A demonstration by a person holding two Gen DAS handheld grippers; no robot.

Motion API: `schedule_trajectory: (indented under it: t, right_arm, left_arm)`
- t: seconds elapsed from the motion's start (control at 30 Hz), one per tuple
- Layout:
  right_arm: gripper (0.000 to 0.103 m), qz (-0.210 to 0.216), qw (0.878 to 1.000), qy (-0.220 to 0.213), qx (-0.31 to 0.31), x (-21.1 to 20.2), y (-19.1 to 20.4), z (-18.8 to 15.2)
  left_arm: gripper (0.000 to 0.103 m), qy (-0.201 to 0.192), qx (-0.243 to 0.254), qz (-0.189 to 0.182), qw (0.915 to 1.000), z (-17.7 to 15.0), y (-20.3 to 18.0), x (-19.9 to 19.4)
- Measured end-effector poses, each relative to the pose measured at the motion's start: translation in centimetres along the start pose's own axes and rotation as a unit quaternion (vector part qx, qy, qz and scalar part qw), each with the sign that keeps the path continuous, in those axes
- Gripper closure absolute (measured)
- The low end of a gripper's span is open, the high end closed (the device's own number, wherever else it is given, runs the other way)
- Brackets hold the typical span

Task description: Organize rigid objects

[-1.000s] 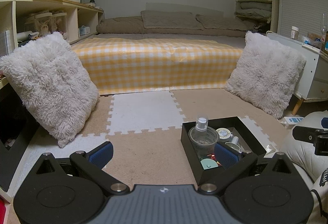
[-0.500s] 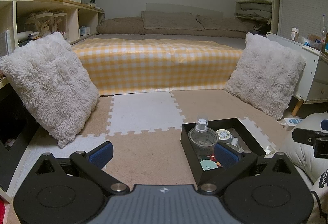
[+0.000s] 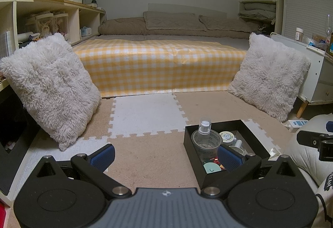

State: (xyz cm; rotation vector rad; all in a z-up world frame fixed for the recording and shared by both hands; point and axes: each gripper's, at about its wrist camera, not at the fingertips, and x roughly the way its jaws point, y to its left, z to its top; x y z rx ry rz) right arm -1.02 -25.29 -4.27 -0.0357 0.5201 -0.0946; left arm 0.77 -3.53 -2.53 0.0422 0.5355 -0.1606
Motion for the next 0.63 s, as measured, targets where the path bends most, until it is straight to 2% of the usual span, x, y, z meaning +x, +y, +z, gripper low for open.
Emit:
schedule_trajectory:
  t: [0.63]
  right_arm:
    - [0.000,0.000,1.000,0.000,0.000,-0.01,0.01,0.02]
  left_arm:
    - [0.000,0.000,-0.003,0.004,1.0000,0.12,0.07,-0.15]
